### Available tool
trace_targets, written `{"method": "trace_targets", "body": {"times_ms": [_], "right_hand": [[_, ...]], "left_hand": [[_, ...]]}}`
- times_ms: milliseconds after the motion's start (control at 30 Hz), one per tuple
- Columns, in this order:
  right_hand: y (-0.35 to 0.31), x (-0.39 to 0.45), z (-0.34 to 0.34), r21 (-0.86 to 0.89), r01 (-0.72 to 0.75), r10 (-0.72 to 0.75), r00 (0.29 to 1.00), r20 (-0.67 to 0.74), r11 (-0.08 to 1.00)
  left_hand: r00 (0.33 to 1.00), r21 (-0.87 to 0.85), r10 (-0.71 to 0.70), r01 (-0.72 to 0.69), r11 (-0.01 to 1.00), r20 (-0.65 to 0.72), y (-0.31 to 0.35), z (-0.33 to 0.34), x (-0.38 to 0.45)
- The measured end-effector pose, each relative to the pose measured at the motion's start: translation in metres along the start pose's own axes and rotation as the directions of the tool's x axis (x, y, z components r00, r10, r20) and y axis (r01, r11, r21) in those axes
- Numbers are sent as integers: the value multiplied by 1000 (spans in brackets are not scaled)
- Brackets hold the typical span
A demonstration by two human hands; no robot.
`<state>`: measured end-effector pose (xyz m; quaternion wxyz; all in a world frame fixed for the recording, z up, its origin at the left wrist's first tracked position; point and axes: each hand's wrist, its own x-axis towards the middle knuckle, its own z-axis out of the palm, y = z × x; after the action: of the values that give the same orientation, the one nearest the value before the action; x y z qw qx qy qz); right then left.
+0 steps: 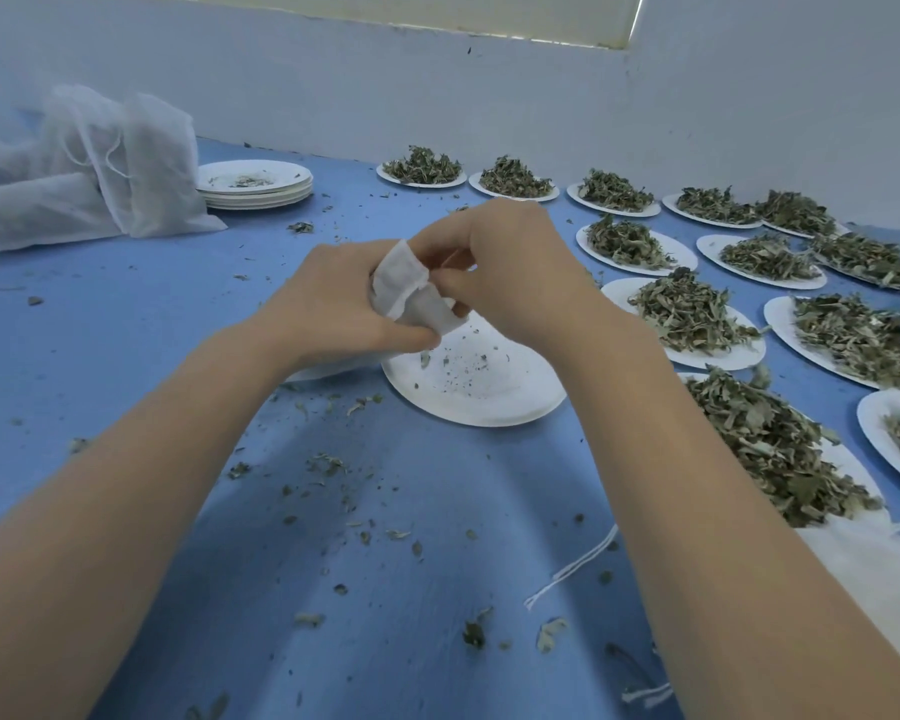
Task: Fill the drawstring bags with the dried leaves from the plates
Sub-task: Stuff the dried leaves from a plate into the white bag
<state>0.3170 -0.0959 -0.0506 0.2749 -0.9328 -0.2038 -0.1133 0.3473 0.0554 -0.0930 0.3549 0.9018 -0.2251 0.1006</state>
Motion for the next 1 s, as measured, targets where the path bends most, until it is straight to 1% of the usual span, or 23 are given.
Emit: {"method": "trace_targets", "body": {"times_ms": [33, 100, 233, 300, 367, 467, 600, 700, 767, 800, 833, 900, 967, 1000], "right_hand": [[-1, 0, -2, -27, 12, -12, 1000, 5, 1000], [-4, 0, -6, -22, 23, -23, 1000, 21, 999], [-8, 1, -10, 20, -14, 13, 999, 39, 1000], [-8, 0, -8, 23, -30, 29, 999, 32, 999], [-7, -1, -4, -4, -53, 53, 998, 28, 999], [-2, 1, 4, -63, -107, 107, 994, -15, 992], [9, 1, 2, 55, -98, 102, 992, -76, 994], [15, -2, -3, 179, -99, 104, 994, -18, 979], [21, -4, -7, 211, -131, 134, 991, 0, 969], [25, -5, -8, 190, -171, 174, 985, 4, 967], [28, -5, -10, 125, -215, 213, 977, 24, 969], [35, -6, -12, -66, -314, 321, 936, 145, 947], [41, -8, -10, -231, -423, 478, 826, 299, 876], [43, -9, -7, -301, -448, 535, 767, 354, 842]], "left_hand": [[1000, 4, -5, 5, 1000, 3, -2, -1, 1], [1000, 19, -9, 9, 1000, 4, -4, -4, 2], [1000, 30, -16, 16, 999, 12, -3, -5, 3], [1000, -7, -5, 5, 1000, -5, -1, -5, 3], [999, -45, 18, -20, 999, -35, 1, -3, 2], [999, -26, 26, -27, 999, -38, 0, 2, 1], [1000, -1, -7, 7, 1000, 2, -10, 0, 2], [999, 43, -47, 47, 998, 6, -24, -3, 1], [997, 61, -81, 80, 995, 5, -33, -3, 0], [995, 64, -97, 97, 993, 3, -36, -3, -1], [994, 66, -110, 110, 992, -2, -38, -4, -1], [992, 81, -126, 127, 989, -15, -42, -4, -2], [991, 101, -134, 135, 986, -18, -43, -4, -1], [991, 105, -136, 137, 985, -18, -44, -3, -1]]}}
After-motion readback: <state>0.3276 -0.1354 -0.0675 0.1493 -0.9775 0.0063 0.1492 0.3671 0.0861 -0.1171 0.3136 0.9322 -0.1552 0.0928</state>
